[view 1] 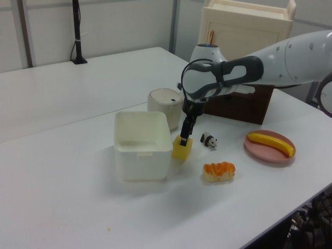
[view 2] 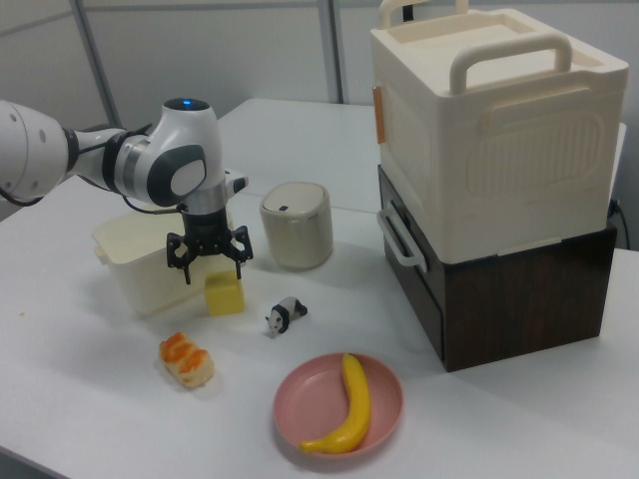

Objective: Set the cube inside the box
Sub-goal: 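Close the gripper on the yellow cube and lift it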

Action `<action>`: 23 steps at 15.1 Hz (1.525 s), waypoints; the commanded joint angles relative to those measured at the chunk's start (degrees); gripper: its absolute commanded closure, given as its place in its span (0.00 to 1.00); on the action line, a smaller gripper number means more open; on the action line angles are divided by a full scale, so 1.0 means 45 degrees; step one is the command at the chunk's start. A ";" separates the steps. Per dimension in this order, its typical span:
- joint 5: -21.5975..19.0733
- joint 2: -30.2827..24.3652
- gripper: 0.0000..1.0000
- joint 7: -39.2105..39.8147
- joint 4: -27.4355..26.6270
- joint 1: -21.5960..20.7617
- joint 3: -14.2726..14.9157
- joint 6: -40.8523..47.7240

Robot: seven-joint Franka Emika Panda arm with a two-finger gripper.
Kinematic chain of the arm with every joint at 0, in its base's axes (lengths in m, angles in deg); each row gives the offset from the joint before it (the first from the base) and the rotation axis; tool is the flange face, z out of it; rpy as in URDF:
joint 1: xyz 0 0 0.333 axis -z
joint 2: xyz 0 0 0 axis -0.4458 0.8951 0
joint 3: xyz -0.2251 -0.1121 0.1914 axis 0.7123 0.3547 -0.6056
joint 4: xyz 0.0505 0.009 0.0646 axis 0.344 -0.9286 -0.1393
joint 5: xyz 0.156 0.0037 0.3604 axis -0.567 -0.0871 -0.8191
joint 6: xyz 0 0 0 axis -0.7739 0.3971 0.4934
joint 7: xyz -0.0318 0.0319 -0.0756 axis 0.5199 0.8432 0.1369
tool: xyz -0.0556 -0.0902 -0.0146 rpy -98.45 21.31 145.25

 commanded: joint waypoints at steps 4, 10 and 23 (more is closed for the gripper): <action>0.0153 -0.0018 0.00 0.0203 -0.0114 -0.0353 0.0552 -0.0387; 0.0368 0.0411 0.00 0.0067 -0.0114 -0.0607 0.0552 -0.0543; 0.1052 -0.0346 0.45 0.0883 0.0061 -0.0529 0.1350 -0.0217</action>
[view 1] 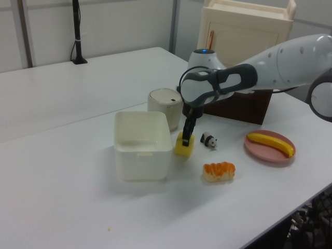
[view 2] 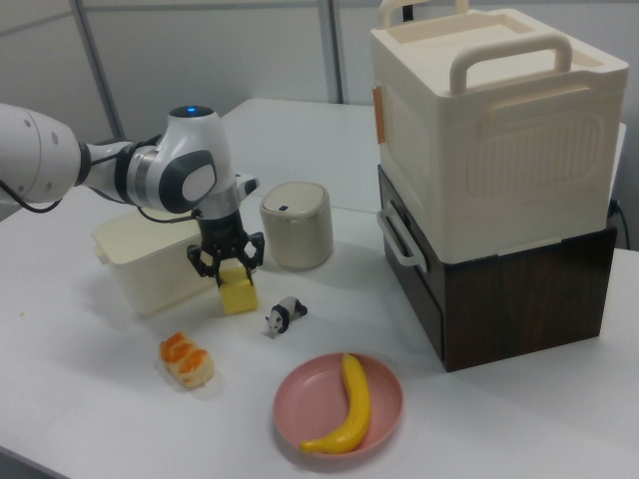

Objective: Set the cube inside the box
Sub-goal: 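Carry the held cube over the cream box and lower it inside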

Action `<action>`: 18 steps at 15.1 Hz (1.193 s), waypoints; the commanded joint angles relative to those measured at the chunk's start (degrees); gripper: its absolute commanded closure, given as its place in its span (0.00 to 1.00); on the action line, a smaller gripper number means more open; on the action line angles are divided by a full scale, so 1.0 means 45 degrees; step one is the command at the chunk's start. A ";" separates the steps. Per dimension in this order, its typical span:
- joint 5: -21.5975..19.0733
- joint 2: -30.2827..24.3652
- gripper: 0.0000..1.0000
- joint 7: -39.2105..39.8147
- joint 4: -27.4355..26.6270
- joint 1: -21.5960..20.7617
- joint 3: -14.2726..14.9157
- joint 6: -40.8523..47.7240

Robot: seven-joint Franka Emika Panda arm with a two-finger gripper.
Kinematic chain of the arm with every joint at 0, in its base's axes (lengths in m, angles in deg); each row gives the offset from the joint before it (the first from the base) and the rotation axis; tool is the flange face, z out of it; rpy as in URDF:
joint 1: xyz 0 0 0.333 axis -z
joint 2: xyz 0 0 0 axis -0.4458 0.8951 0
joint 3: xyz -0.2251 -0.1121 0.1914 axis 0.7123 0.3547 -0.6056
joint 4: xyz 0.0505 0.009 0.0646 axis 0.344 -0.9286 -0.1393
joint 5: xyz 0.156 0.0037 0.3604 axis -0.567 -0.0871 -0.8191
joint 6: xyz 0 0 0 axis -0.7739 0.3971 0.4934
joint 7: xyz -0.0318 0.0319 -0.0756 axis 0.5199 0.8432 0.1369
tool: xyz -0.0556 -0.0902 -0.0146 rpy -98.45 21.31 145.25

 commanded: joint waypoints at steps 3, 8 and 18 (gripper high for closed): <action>-0.0679 -0.1487 0.45 0.0897 0.0529 -0.0239 0.1136 0.2230; -0.2714 -0.1430 0.44 -0.1440 0.1977 -0.0531 0.0961 0.3196; -0.3830 -0.1175 0.24 -0.5489 0.2761 -0.1391 -0.0151 0.2318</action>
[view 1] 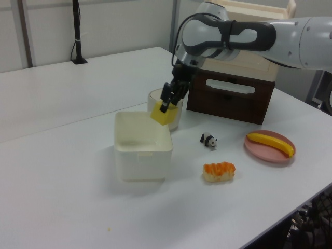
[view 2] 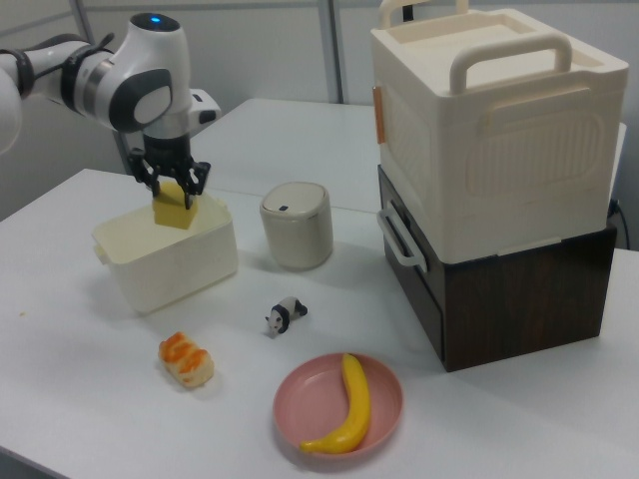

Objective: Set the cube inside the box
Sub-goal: 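Carry the held cube over the cream box and lower it inside, then open the gripper to release the cube into the box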

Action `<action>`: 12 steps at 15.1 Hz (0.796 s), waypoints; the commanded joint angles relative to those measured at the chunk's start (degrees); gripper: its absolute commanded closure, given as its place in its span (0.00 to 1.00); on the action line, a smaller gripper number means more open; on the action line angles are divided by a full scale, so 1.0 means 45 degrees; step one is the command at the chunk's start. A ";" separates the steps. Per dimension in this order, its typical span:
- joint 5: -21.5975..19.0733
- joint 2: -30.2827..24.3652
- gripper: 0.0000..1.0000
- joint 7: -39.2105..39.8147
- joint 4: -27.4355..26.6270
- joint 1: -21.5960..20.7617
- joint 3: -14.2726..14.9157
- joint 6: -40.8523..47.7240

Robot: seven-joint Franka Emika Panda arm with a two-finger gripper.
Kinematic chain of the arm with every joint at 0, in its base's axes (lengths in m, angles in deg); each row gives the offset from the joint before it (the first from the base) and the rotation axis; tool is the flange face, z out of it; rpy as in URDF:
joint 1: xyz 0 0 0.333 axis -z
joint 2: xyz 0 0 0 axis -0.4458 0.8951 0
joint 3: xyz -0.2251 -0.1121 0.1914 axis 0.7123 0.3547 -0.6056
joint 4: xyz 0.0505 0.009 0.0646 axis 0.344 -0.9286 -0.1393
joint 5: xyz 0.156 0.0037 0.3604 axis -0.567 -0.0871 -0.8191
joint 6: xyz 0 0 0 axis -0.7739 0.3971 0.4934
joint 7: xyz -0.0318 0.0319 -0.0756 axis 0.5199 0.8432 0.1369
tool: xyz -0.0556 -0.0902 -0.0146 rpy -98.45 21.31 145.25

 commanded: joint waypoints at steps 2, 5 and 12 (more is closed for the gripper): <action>-0.0169 0.0410 0.00 -0.1104 0.0220 -0.0181 -0.0531 -0.0533; -0.0071 0.0509 0.00 -0.1124 0.0239 -0.0182 -0.0551 -0.0533; 0.1520 -0.0152 0.00 -0.2293 0.0220 0.0189 -0.0434 0.1413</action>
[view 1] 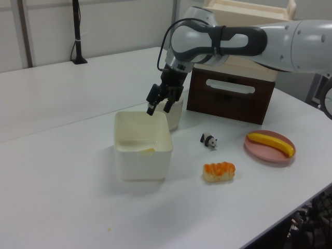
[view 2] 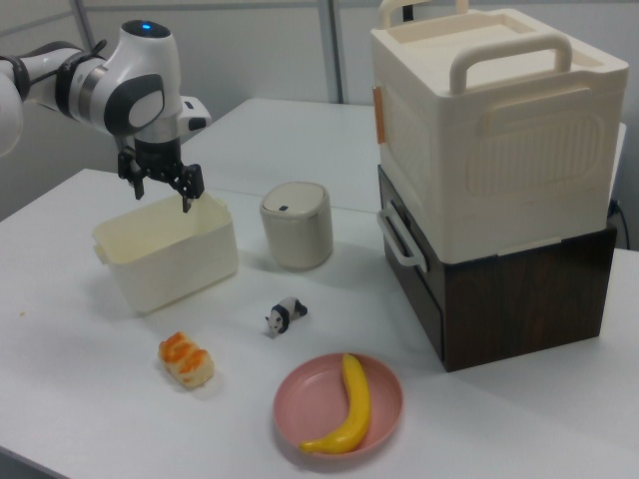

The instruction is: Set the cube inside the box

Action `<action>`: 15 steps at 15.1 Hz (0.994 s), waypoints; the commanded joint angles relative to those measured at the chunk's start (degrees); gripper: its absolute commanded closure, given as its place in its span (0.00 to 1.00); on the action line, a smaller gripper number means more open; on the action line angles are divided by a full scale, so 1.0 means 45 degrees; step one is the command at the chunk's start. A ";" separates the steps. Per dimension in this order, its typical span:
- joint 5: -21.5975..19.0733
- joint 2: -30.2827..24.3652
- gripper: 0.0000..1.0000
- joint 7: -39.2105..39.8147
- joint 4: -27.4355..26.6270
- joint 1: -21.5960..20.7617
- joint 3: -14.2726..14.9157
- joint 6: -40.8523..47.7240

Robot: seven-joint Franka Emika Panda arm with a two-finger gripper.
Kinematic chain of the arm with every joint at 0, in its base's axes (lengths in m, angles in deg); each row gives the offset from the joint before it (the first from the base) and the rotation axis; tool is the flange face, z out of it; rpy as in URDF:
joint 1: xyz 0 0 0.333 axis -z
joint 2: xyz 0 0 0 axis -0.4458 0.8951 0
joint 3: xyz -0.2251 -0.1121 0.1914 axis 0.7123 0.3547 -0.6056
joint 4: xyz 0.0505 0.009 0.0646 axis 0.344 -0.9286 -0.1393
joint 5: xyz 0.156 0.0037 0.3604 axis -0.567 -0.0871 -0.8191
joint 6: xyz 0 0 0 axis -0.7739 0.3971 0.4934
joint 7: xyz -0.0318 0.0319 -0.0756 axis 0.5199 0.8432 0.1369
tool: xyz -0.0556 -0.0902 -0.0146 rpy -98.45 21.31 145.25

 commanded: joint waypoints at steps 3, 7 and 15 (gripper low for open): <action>0.2595 -0.1253 0.00 -0.1966 0.0085 0.0515 0.0083 0.2866; 0.4490 -0.2035 0.00 -0.3236 0.0085 0.0847 0.0045 0.3631; 0.4336 -0.2525 0.00 -0.3549 0.0046 0.1689 0.0043 0.3651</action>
